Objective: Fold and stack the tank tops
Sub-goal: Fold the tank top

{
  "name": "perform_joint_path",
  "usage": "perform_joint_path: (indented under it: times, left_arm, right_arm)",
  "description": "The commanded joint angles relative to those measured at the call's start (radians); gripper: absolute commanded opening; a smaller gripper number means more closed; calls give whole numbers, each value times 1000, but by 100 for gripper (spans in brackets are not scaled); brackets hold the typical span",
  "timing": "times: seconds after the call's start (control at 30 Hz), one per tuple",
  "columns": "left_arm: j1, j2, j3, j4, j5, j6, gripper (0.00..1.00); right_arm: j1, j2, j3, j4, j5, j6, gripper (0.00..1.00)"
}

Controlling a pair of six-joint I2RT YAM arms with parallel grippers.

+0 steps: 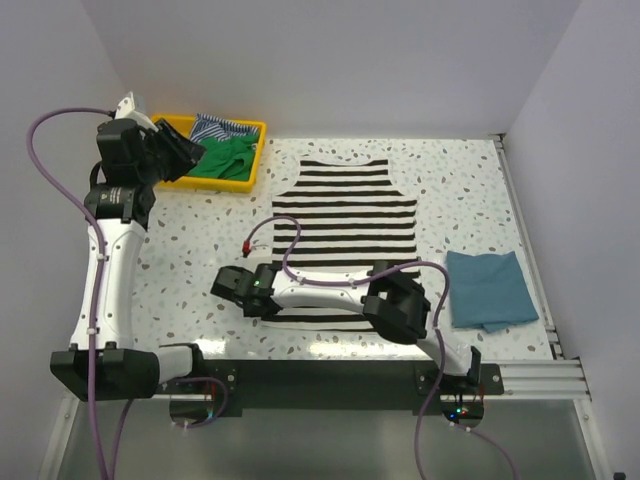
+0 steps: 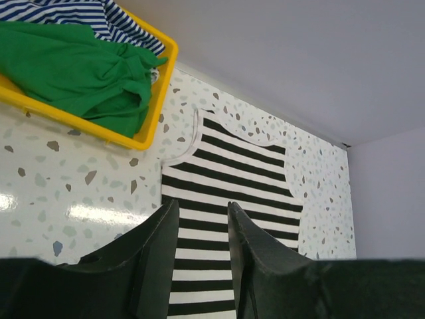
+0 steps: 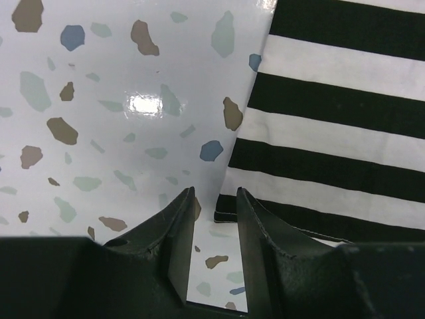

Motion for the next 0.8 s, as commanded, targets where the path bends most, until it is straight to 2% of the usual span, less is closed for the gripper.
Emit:
perform_joint_path:
  times: [0.0,0.17,0.3,0.37,0.6,0.63,0.7,0.77]
  left_arm:
    - [6,11,-29,41,77,23,40]
    - [6,14,-66,57,86,29,39]
    - [6,22,-100,90,107,23,39]
    - [6,25,-115,101,112,23,38]
    - [-1,55,-215,162,135,27,36]
    - [-5,60,-226,172,135,29,36]
    - [-34,75,-250,193,129,38,36]
    - [-103,101,-259,202,102,52,36]
  right_arm:
    - [7,13,45,-29,34,17,35]
    - [19,40,50,-81,45,43,34]
    - [36,45,25,-64,38,51,29]
    - [41,66,35,-79,31,57,24]
    - [41,51,5,-84,17,52,15]
    - [41,37,-5,-79,19,51,9]
    - [41,-25,-57,-44,15,34,0]
    - [41,-79,-123,-14,6,11,0]
